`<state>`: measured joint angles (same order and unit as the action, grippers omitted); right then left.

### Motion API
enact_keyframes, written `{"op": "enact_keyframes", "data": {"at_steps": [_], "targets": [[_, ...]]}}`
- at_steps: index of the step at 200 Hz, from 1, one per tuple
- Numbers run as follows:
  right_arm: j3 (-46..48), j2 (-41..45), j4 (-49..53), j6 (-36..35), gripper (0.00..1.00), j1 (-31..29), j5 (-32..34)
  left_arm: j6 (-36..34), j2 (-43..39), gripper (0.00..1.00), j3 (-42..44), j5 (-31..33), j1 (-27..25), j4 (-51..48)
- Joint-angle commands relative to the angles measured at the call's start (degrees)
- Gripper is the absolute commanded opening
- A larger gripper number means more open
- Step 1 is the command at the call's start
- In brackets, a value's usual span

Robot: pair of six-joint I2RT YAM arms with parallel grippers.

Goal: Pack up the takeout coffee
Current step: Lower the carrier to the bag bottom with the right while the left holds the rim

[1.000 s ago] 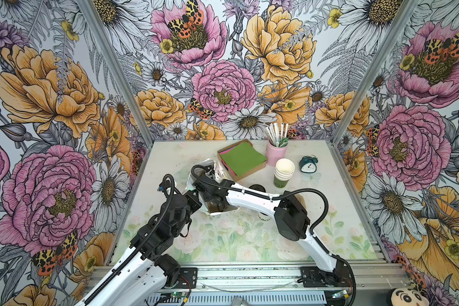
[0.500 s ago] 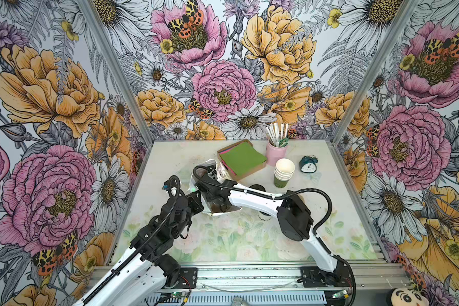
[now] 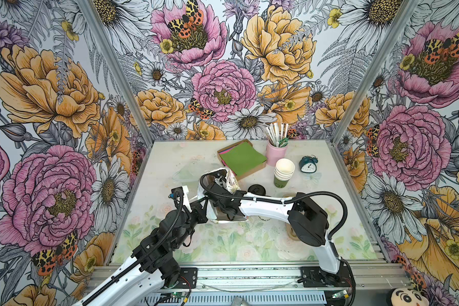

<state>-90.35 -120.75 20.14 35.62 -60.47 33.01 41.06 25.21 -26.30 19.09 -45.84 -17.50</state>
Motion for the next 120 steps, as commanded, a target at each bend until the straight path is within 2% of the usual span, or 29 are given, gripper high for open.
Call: {"op": "enact_keyframes", "data": {"at_steps": [1, 86, 120], "targets": [[1.56, -0.72, -1.64, -0.46, 0.21, -0.49, 0.85, -2.21, -1.16, 0.0, 1.49, -1.96, -1.66, 2.69], [0.25, -3.97, -1.52, -0.94, 0.32, 0.83, -1.24, -1.25, -2.28, 0.0, 2.31, -1.97, -2.06, 2.64], [0.52, -2.39, -1.44, -1.64, 0.44, 0.62, -2.06, -0.92, -2.01, 0.0, 2.24, -1.1, -2.06, 2.64]]}}
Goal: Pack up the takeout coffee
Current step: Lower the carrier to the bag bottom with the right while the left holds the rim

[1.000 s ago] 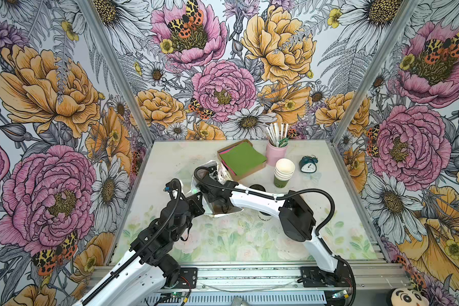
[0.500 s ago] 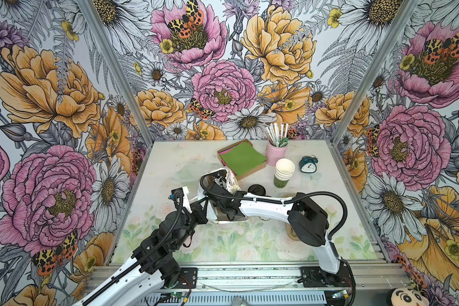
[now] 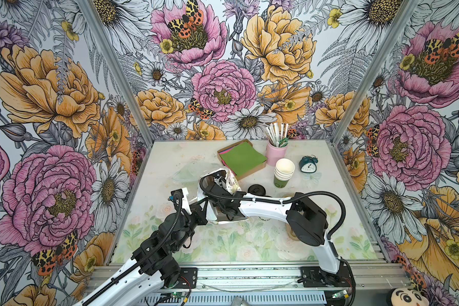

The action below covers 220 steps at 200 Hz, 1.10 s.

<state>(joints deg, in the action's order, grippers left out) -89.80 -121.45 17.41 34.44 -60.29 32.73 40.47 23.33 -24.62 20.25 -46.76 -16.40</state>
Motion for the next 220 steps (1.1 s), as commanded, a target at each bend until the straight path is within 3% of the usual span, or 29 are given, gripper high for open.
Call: {"op": "enact_keyframes", "data": {"at_steps": [1, 76, 137, 220], "targets": [[0.02, -1.6, 1.3, -0.49, 0.45, 0.49, -1.79, -0.32, -0.13, 0.0, 0.55, -2.25, -1.14, 1.55], [-0.74, 3.55, 2.15, -2.86, 0.64, -1.04, -1.81, 2.07, 4.62, 0.0, -2.08, 0.65, -1.18, 0.41], [-2.57, 4.45, 5.39, -3.59, 0.7, -1.94, -1.35, 1.59, 8.23, 0.0, -4.36, 1.98, -1.14, 0.06], [-3.54, 7.8, 7.37, -4.31, 0.7, -1.97, -0.42, 0.28, 10.21, 0.0, -5.05, 3.34, -1.69, -0.91]]}}
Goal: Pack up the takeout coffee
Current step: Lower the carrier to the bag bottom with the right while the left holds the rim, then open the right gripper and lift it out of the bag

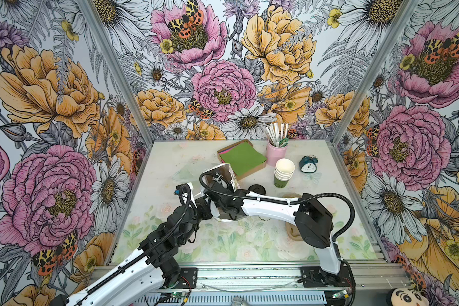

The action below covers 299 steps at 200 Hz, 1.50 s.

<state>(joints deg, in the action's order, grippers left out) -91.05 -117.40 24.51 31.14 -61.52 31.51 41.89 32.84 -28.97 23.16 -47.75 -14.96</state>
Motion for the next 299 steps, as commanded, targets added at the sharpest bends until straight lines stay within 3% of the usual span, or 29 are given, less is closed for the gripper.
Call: {"op": "enact_keyframes", "data": {"at_steps": [1, 58, 103, 201, 256, 299], "targets": [[-2.3, 3.76, 0.32, -1.04, 0.7, -0.73, 0.86, -1.13, 0.72, 0.0, -0.72, 0.46, -0.74, -2.35], [-2.23, 4.98, 1.65, -1.74, 0.33, -0.8, 2.33, -1.33, 1.52, 0.0, -1.08, 1.14, -0.78, -2.9], [-2.21, 6.35, 3.26, -1.42, 0.17, -1.32, 3.12, -1.38, 2.62, 0.0, -1.53, 1.65, -0.78, -2.85], [-2.43, 11.24, 4.4, -1.62, 0.14, -3.38, 4.75, -0.09, 5.31, 0.0, -4.03, 3.98, -0.84, -5.7], [-2.37, 10.96, 5.62, -1.7, 0.0, -3.62, 7.24, 1.61, 5.21, 0.0, -6.52, 6.06, -0.86, -12.21], [-5.46, 8.43, 9.28, -0.93, 0.0, -3.77, 9.12, 4.33, 5.2, 0.0, -8.54, 7.04, -0.8, -19.03]]}}
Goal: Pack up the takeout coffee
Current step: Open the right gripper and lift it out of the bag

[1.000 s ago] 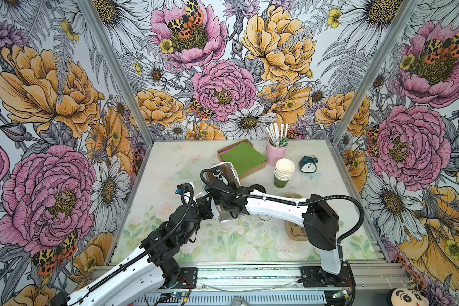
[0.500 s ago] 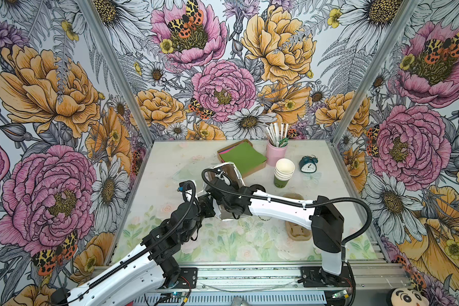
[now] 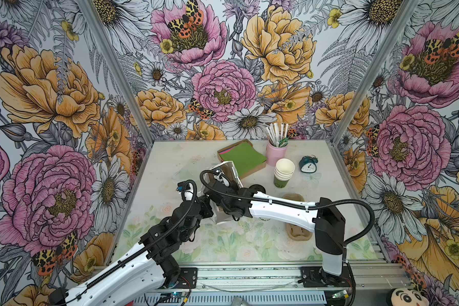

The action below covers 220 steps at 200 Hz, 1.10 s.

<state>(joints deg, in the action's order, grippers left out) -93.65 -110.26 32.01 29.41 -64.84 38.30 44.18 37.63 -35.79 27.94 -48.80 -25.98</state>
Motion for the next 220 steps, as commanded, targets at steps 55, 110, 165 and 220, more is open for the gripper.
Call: {"op": "enact_keyframes", "data": {"at_steps": [55, 110, 165, 220], "targets": [[-4.82, 3.73, 1.66, -0.27, 0.0, -1.82, 1.79, 2.84, 0.17, 0.0, -1.48, 2.54, 0.21, -9.18], [-4.48, 8.58, 1.61, 2.14, 0.0, -2.39, -0.36, 2.76, 0.09, 0.0, -1.65, 2.99, 0.28, -9.19], [-4.66, 12.88, -0.72, 3.48, 0.0, -2.71, -8.48, 2.66, 0.43, 0.0, -2.0, 3.36, 0.24, -9.14], [-4.63, 19.55, -6.5, -1.89, 0.35, -4.43, -14.3, 4.27, 0.96, 0.0, -3.12, 3.72, 0.63, -9.22]]}}
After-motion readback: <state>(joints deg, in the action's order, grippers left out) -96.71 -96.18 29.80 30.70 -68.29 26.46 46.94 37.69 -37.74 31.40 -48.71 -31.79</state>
